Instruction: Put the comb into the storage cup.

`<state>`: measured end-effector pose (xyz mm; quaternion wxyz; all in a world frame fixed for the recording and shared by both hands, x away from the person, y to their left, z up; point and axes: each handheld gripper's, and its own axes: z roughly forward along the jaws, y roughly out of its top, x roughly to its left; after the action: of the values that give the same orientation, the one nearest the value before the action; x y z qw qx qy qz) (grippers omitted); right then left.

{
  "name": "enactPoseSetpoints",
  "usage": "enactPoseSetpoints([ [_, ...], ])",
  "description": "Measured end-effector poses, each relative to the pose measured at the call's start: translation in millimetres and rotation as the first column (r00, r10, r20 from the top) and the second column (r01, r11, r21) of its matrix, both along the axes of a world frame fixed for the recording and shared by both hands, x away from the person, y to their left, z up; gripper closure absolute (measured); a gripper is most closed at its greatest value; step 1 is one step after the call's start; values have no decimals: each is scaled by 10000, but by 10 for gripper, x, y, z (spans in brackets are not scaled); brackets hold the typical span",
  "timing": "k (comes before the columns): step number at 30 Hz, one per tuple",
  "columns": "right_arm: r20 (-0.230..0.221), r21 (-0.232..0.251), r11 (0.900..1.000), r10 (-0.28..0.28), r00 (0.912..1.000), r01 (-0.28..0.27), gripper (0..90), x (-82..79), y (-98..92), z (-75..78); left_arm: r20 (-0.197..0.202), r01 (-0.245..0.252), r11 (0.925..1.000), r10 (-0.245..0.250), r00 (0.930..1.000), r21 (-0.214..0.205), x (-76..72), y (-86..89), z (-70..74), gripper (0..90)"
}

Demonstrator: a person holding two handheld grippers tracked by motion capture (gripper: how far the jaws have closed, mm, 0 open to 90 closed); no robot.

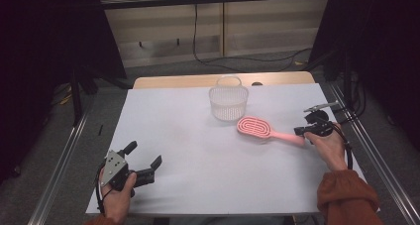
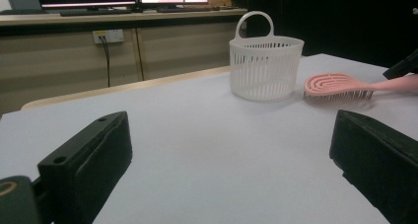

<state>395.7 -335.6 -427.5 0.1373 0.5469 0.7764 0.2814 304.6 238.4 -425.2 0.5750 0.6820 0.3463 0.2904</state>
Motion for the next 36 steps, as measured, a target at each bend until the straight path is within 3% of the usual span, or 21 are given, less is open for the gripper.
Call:
enactPoseSetpoints([
  [29,-200,-18,9994,336,9992,-337,900,-100,84,-29,26,-42,10000,42,10000,-15,-4,4,3,26],
  [36,-19,-2,9996,281,9996,-281,900,-116,70,-34,9,-9,10000,9,10000,-13,-3,5,2,26],
])
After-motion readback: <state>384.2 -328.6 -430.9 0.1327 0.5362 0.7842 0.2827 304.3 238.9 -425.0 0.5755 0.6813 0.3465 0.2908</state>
